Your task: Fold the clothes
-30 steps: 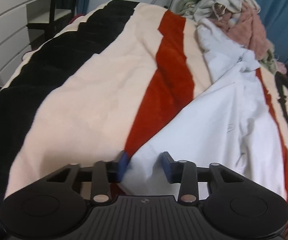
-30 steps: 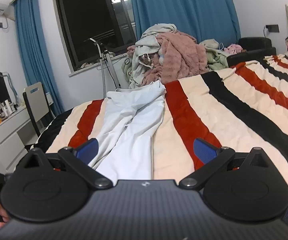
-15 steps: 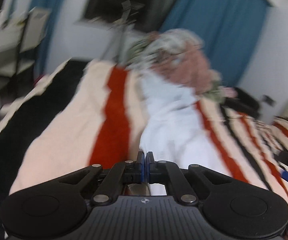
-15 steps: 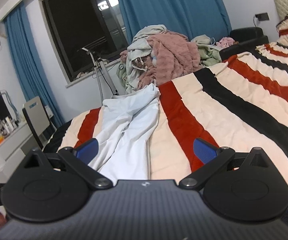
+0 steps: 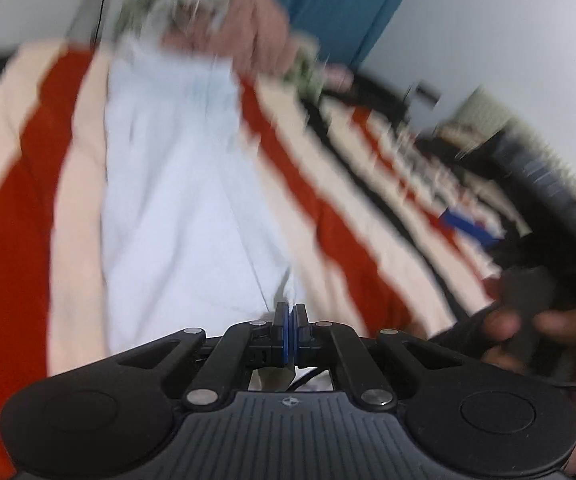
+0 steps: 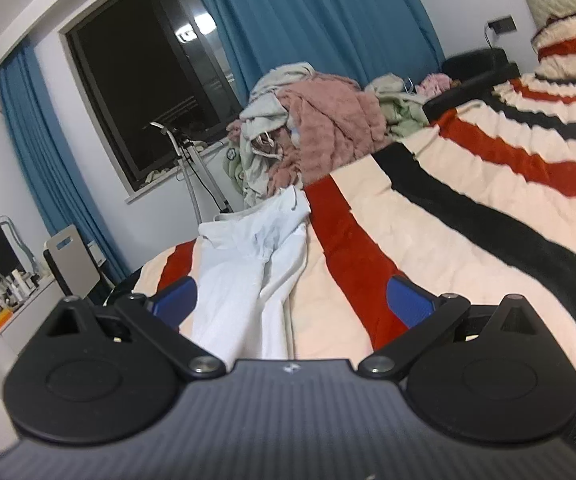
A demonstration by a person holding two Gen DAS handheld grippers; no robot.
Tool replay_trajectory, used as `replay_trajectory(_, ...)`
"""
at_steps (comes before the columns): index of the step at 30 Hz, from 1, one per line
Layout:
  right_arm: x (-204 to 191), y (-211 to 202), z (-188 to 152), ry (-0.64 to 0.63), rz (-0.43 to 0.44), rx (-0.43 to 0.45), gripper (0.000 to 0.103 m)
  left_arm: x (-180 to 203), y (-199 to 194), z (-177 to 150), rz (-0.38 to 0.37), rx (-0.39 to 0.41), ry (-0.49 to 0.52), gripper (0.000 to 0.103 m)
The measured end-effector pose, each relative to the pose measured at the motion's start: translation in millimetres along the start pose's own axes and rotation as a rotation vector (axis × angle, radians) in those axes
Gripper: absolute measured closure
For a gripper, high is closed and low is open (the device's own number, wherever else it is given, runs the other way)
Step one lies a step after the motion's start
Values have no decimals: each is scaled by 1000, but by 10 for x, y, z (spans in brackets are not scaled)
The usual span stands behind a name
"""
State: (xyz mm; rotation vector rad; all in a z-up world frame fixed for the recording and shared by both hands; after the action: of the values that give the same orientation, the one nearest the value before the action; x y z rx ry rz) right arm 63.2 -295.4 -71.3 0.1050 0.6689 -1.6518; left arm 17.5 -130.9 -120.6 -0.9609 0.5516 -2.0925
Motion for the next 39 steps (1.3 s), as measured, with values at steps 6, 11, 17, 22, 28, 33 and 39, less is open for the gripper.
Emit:
replay_trajectory(6, 44, 119, -113, 54, 18, -82, 0, -203, 18, -4, -21, -33, -73, 79)
replay_trajectory(11, 52, 289, -324, 124, 62, -240, 0, -390, -277, 60, -92, 9, -208, 54)
replay_trajectory(17, 65, 531, -741, 248, 77, -484, 19, -884, -509, 201, -7, 84, -349, 40)
replay_trajectory(22, 64, 672, -1029, 314, 35, -618, 28, -1239, -336, 158, 27, 41, -493, 38)
replay_trajectory(28, -23, 695, -1224, 300, 25, -684, 30, -1253, -108, 136, -6, -2, -506, 63)
replay_trajectory(33, -30, 703, -1235, 249, 14, -684, 33, -1409, -173, 52, 18, 39, -618, 98)
replay_trajectory(39, 24, 677, -1223, 256, 4, -683, 36, -1543, -454, 37, 18, 169, -712, 100)
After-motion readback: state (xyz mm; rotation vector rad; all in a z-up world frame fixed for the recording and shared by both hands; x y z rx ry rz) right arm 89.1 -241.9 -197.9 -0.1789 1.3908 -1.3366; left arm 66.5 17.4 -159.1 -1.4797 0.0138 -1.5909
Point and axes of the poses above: each gripper's, at about its wrist camera, not at the fingertips, and y roughly the way its jaws point, x to its right, z to its top, the point moved 10 cm from there along y, roughly the way its jaws point, and after that the axes turned 7 degrees about -z, right-handed, at the moved point
